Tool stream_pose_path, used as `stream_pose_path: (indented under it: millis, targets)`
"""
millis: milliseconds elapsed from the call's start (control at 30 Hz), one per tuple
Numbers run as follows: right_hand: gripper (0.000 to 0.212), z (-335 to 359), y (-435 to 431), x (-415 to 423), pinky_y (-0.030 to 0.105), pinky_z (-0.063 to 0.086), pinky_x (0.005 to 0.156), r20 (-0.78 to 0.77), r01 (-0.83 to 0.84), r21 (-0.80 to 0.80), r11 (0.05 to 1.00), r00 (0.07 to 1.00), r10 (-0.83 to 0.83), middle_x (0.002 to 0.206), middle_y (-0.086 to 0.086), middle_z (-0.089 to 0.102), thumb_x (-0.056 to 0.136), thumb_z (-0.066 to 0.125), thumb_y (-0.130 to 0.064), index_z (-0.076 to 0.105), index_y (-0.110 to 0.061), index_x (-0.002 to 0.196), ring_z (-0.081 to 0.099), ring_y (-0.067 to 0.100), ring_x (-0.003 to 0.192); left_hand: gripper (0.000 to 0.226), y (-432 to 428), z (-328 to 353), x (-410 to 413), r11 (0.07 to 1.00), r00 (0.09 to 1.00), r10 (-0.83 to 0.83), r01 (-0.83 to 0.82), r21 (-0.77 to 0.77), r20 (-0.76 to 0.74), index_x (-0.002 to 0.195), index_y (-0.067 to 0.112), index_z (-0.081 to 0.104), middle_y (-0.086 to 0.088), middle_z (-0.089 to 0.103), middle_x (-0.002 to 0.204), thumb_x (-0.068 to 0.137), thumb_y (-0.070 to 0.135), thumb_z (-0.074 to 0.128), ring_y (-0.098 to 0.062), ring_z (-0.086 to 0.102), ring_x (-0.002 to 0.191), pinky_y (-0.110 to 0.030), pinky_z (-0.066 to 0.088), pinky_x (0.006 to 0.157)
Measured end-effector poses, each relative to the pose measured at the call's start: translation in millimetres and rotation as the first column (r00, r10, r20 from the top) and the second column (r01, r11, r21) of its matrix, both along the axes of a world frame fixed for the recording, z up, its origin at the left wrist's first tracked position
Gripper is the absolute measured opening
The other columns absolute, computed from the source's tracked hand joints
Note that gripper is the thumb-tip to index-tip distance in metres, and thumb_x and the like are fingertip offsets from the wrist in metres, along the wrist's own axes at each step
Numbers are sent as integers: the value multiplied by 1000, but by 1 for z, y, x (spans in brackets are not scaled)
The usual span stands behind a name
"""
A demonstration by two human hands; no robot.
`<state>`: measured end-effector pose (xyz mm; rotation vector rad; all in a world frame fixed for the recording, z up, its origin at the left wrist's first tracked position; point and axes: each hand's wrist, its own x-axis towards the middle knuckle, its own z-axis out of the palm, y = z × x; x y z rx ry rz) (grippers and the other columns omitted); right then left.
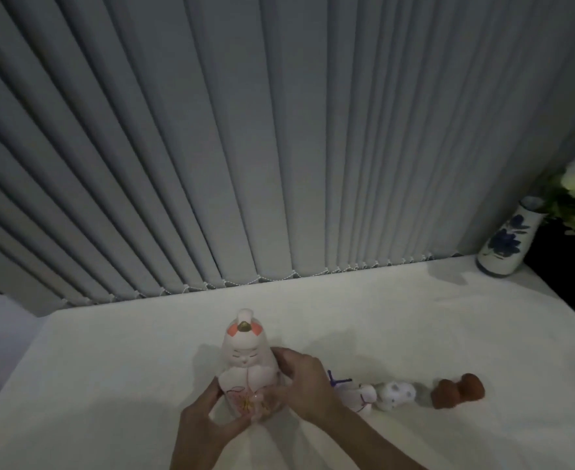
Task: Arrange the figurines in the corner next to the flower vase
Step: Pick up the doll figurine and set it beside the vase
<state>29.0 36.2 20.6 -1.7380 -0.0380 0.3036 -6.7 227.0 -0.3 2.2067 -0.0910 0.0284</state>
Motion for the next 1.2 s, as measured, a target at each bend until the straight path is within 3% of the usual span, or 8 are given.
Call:
stream_pose_path:
  millis: [100, 233, 333, 500, 733, 867, 1000, 1200]
  targets:
    - [60, 22, 2, 13, 30, 54, 93, 57, -11, 55, 998, 998, 8, 111, 6, 72, 57, 83, -6, 64, -14, 113, 66, 17, 104, 67, 2, 29, 13, 999, 999, 17, -19, 45, 45, 107, 37, 65, 57, 56, 85, 43, 31, 86, 37, 50, 80, 13, 38, 71]
    - [61, 53, -58, 51, 29, 53, 93, 100, 71, 121, 990, 991, -83, 110, 8, 71, 56, 85, -3, 64, -12, 113, 66, 18, 104, 67, -55, 58, 70, 996, 995, 13, -22, 86, 95, 109, 31, 65, 36, 64, 90, 49, 23, 94, 15, 58, 87, 10, 40, 68]
    - [60, 68, -127, 77, 26, 55, 90, 133, 133, 89, 987, 980, -145, 107, 7, 72, 55, 86, -4, 65, -13, 110, 68, 13, 98, 67, -122, 69, 112, 994, 989, -81, 71, 80, 127, 115, 21, 64, 17, 69, 100, 54, 26, 90, 3, 63, 91, -13, 50, 74]
    - [65, 78, -244, 108, 4, 51, 77, 129, 238, 22, 971, 962, -239, 105, -3, 67, 58, 84, -1, 60, -11, 117, 66, 1, 91, 67, -243, 65, 169, 975, 965, -220, 221, 9, 144, 116, 20, 62, 12, 70, 97, 56, 27, 90, 6, 61, 89, -3, 47, 72]
    - [63, 52, -360, 136, 8, 54, 71, 69, 369, 16, 929, 927, -369, 102, -8, 67, 63, 77, 10, 57, -5, 121, 69, 0, 88, 70, -369, 29, 224, 933, 936, -345, 350, -83, 77, 118, 23, 61, 11, 72, 96, 54, 35, 88, -1, 67, 88, -16, 53, 77]
    - [59, 32, -393, 153, 12, 56, 74, 24, 383, 10, 924, 923, -383, 112, 6, 65, 65, 73, 15, 57, -5, 119, 67, 10, 92, 74, -404, 7, 241, 927, 933, -360, 359, -108, 6, 117, 27, 61, 21, 70, 90, 50, 49, 83, 22, 61, 81, -1, 48, 67]
    - [54, 14, -410, 163, 9, 54, 60, -52, 365, 65, 929, 931, -362, 111, 8, 60, 68, 63, 25, 55, -5, 113, 69, -5, 71, 71, -418, -11, 251, 942, 942, -330, 325, -84, -52, 107, 28, 64, 13, 74, 85, 45, 59, 78, 0, 67, 81, -19, 53, 66]
    - [50, 1, -417, 167, 15, 58, 69, -86, 364, 114, 924, 931, -356, 123, 23, 58, 72, 61, 23, 52, 9, 120, 62, 30, 106, 72, -425, -17, 254, 948, 947, -317, 316, -30, -49, 107, 31, 62, 7, 76, 88, 44, 62, 74, -9, 69, 81, -35, 60, 69]
